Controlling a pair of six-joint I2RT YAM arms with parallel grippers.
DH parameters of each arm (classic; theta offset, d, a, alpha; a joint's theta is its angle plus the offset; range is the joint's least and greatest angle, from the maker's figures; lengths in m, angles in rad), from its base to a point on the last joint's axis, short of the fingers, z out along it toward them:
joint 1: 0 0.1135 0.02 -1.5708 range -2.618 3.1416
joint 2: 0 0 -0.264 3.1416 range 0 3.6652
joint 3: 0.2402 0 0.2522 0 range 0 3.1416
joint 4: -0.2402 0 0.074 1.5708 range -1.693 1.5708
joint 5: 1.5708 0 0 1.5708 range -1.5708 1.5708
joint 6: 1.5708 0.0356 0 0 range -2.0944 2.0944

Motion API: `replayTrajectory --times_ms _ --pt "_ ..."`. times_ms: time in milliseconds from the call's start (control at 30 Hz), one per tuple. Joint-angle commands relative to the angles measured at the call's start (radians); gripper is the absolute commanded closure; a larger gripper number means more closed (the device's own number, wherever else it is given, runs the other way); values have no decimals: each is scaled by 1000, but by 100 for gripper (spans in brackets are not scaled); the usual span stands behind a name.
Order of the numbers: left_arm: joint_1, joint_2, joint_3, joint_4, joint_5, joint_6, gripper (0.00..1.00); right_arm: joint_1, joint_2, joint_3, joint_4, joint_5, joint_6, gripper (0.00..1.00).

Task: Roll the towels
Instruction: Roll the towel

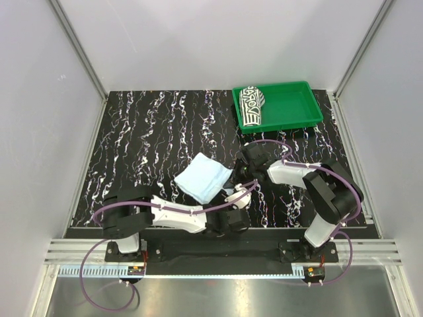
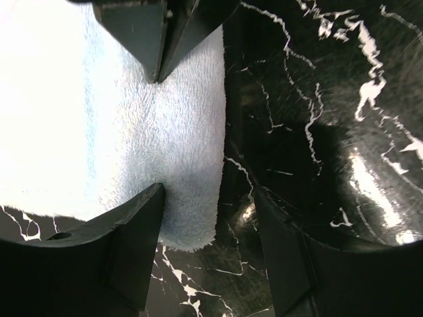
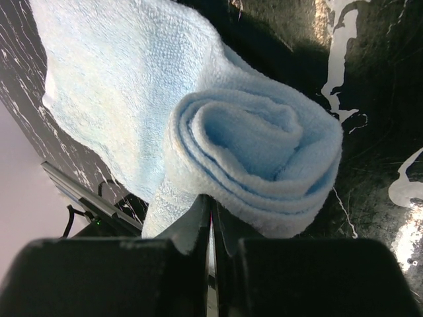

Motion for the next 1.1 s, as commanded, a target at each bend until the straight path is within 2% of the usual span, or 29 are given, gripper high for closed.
replayTrajectory --times_ms 0,100,133,167,267,333,367,400,467,500,533,600,633,667,700,767,867,933,1067 --pt "8 -11 -26 -15 -29 -46 37 9 34 8 -62 40 -37 92" --pt "10 -6 -66 -6 -13 -78 36 9 37 14 -75 43 -42 93" --pt "10 -4 -79 1 -7 -93 34 9 37 16 -81 45 -46 93" --pt "15 -4 -91 7 2 -103 27 9 35 19 -84 46 -48 93" --pt "34 2 -108 18 45 -118 20 9 35 29 -104 49 -57 93" --pt "45 20 -108 27 63 -111 19 11 38 39 -127 59 -68 93" --pt "57 29 -108 25 85 -110 24 9 40 52 -137 60 -72 93" --pt "65 37 -106 27 98 -104 37 9 37 57 -151 65 -82 92" --pt "84 49 -100 27 120 -103 54 9 35 68 -164 71 -88 93" --pt "88 49 -97 31 126 -98 68 8 34 71 -174 75 -94 93" --pt "91 45 -99 31 126 -92 77 5 34 75 -180 76 -98 92" --pt "99 40 -97 33 135 -81 85 0 32 83 -190 77 -106 92" --pt "102 38 -93 30 141 -72 97 -5 31 86 -200 79 -109 91" --pt "102 40 -80 19 154 -71 100 -11 29 95 -208 77 -115 89" --pt "104 43 -71 12 164 -65 100 -14 21 103 -235 86 -129 87" --pt "104 49 -50 -13 204 -58 100 -28 8 138 -277 111 -151 62" --pt "105 57 6 -59 255 -67 100 -58 -37 216 -406 198 -203 31" --pt "108 54 42 -74 293 -81 100 -96 -57 273 -519 275 -230 22" --pt "123 39 85 -110 367 -109 100 -230 -123 327 -637 324 -261 17"
